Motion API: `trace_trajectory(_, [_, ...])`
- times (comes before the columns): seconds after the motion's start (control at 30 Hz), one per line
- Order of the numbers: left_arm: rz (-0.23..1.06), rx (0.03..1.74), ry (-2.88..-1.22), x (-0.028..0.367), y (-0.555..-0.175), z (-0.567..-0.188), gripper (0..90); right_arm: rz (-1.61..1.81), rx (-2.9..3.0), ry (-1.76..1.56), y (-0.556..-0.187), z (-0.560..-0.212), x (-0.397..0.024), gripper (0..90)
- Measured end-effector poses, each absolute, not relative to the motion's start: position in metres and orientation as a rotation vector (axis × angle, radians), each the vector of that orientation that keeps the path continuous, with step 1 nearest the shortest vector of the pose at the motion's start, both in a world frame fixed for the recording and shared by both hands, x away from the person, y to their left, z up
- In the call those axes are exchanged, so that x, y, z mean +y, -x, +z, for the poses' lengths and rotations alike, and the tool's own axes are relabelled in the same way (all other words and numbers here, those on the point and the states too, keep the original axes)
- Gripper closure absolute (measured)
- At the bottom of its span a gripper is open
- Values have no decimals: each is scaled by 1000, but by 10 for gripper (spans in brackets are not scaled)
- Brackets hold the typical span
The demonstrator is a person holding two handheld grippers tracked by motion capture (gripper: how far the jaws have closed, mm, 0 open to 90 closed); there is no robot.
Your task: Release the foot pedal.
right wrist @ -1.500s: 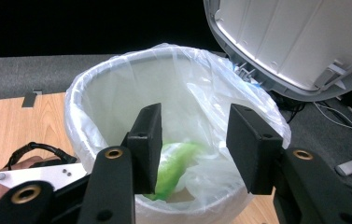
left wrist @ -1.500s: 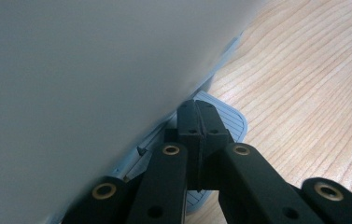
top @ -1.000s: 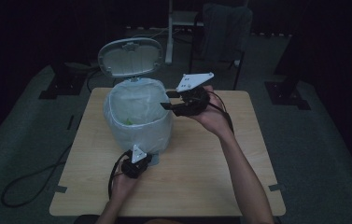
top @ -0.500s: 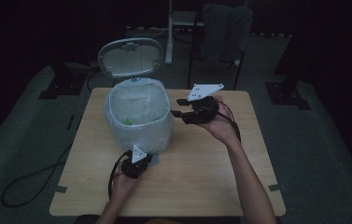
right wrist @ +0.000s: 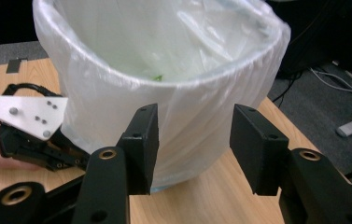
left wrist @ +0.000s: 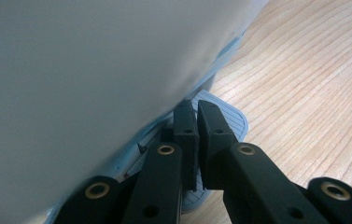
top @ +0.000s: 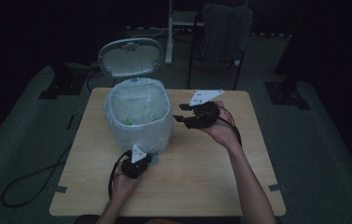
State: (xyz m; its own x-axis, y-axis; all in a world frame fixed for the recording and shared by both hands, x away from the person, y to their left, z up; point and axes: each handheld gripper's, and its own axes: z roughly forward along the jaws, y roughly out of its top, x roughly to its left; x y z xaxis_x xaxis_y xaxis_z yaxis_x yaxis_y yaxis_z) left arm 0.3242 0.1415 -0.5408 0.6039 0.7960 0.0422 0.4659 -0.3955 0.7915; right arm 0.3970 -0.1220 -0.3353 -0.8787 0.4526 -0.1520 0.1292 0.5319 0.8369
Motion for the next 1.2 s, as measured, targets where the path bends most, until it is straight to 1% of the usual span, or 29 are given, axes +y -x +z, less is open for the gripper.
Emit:
trace_trajectory(0.33, [526,994,-2052,142,-322,-538,823,1251,2432,-536,-399,-351,-135,506])
trace_trajectory(0.53, [492,1001,-1986,148,-318,-532,805,1252,2428,-560,-400,-355,-142,506])
trace_trajectory(0.63, [491,997,-1967,150,-316,-529,782,1251,2430,-565,-400,-356,-143,506])
trace_trajectory(0.7, [489,1004,-1976,152,-312,-528,746,1249,2431,-573,-400,-358,-145,505])
trace_trajectory(0.77, [485,1000,-1979,152,-310,-528,734,1247,2431,-577,-401,-359,-146,504])
trace_trajectory(0.8, [485,996,-1989,152,-308,-527,708,1246,2431,-582,-401,-361,-148,504])
trace_trajectory(0.93, [478,984,-1995,151,-306,-526,665,1242,2430,-596,-402,-364,-152,501])
trace_trajectory(1.07, [471,977,-2001,150,-302,-525,640,1225,2429,-609,-405,-374,-161,487])
trace_trajectory(1.1, [458,984,-1988,149,-301,-525,613,1197,2432,-629,-409,-386,-169,486])
trace_trajectory(1.2, [457,980,-1981,149,-301,-525,591,1154,2439,-708,-418,-409,-186,485])
